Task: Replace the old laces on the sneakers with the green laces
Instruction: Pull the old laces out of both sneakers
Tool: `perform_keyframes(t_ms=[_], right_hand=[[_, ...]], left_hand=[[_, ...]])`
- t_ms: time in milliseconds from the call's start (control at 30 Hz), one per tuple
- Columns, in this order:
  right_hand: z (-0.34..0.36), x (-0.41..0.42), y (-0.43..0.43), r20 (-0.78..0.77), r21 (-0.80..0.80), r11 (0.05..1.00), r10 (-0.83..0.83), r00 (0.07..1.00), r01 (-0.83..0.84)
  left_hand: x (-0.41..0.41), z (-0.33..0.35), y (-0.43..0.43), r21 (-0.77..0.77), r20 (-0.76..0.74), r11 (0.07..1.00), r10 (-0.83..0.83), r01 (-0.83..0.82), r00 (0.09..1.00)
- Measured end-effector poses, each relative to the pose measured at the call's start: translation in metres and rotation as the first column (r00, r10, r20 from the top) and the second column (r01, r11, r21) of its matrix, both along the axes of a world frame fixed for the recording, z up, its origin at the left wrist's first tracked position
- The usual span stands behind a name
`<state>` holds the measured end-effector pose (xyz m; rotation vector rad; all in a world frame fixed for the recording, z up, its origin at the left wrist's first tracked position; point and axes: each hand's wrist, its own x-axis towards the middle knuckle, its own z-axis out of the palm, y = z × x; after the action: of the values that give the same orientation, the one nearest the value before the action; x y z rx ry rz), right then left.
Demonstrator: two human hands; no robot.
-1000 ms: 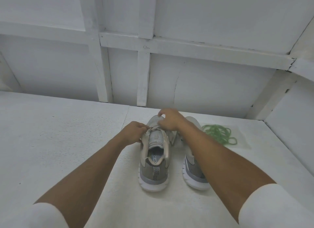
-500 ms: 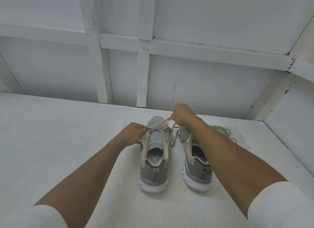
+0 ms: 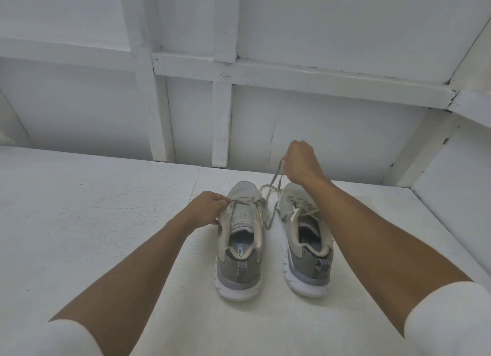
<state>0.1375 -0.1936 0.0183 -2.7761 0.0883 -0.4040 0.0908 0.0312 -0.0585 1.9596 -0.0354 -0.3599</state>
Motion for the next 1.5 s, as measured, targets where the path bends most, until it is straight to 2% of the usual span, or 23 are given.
perform_keyframes(t_ms=[67, 167, 200, 300, 433, 533, 767, 867, 933, 1067, 1133, 1200, 1300, 1400, 1500], right_hand=[[-0.005, -0.003, 0.003, -0.036, -0.001, 1.0, 0.009, 0.999, -0.009], [-0.014, -0.017, 0.013, -0.28, -0.065, 0.992, 0.086, 0.956, -0.108], [-0.014, -0.024, 0.017, -0.319, -0.065, 0.988, 0.111, 0.941, -0.139], [-0.007, -0.044, 0.031, -0.364, 0.011, 0.977, 0.201, 0.909, -0.211], [-0.009, -0.067, 0.047, -0.587, 0.145, 0.973, 0.232, 0.776, -0.181], [-0.025, -0.079, 0.053, -0.51, 0.09, 0.985, 0.172, 0.843, -0.146], [-0.048, -0.097, 0.063, -0.395, 0.238, 0.971, 0.065, 0.916, 0.034], [-0.053, -0.1, 0.066, -0.352, 0.284, 0.954, 0.017, 0.936, 0.09], [-0.056, -0.103, 0.068, -0.336, 0.33, 0.934, -0.019, 0.942, 0.136], [-0.06, -0.105, 0.07, -0.322, 0.422, 0.885, -0.057, 0.945, 0.197], [-0.062, -0.106, 0.071, -0.304, 0.449, 0.867, -0.077, 0.949, 0.214], [-0.065, -0.107, 0.072, -0.281, 0.469, 0.853, -0.099, 0.955, 0.226], [-0.068, -0.108, 0.074, -0.261, 0.506, 0.827, -0.125, 0.957, 0.246], [-0.068, -0.107, 0.075, -0.265, 0.532, 0.803, -0.145, 0.953, 0.27], [-0.069, -0.108, 0.076, -0.259, 0.541, 0.793, -0.16, 0.953, 0.28]], left_hand=[[0.003, 0.002, 0.0, 0.048, -0.002, 0.999, -0.02, 0.02, 1.0], [0.012, 0.01, -0.003, 0.188, 0.036, 0.98, -0.079, 0.071, 0.996], [0.015, 0.014, -0.006, 0.237, 0.07, 0.968, -0.097, 0.078, 0.993], [0.026, 0.025, -0.018, 0.37, 0.169, 0.926, -0.148, 0.077, 0.974], [0.039, 0.026, -0.032, 0.515, 0.144, 0.845, -0.253, 0.146, 0.957], [0.044, 0.023, -0.038, 0.586, 0.106, 0.785, -0.319, 0.2, 0.942], [0.046, 0.024, -0.047, 0.661, 0.109, 0.724, -0.353, 0.197, 0.929], [0.046, 0.024, -0.045, 0.654, 0.109, 0.733, -0.333, 0.185, 0.937], [0.048, 0.025, -0.039, 0.592, 0.108, 0.793, -0.253, 0.142, 0.961], [0.053, 0.023, -0.018, 0.285, -0.01, 0.958, 0.048, -0.044, 0.999], [0.057, 0.017, -0.006, 0.203, -0.082, 0.975, 0.109, -0.09, 0.991], [0.056, 0.017, -0.004, 0.181, -0.114, 0.981, 0.089, -0.068, 0.99], [0.049, 0.027, -0.017, 0.26, 0.004, 0.965, -0.03, 0.028, 1.0], [0.04, 0.034, -0.033, 0.493, 0.041, 0.844, -0.264, 0.211, 0.964], [0.039, 0.033, -0.043, 0.603, 0.026, 0.759, -0.327, 0.246, 0.945]])
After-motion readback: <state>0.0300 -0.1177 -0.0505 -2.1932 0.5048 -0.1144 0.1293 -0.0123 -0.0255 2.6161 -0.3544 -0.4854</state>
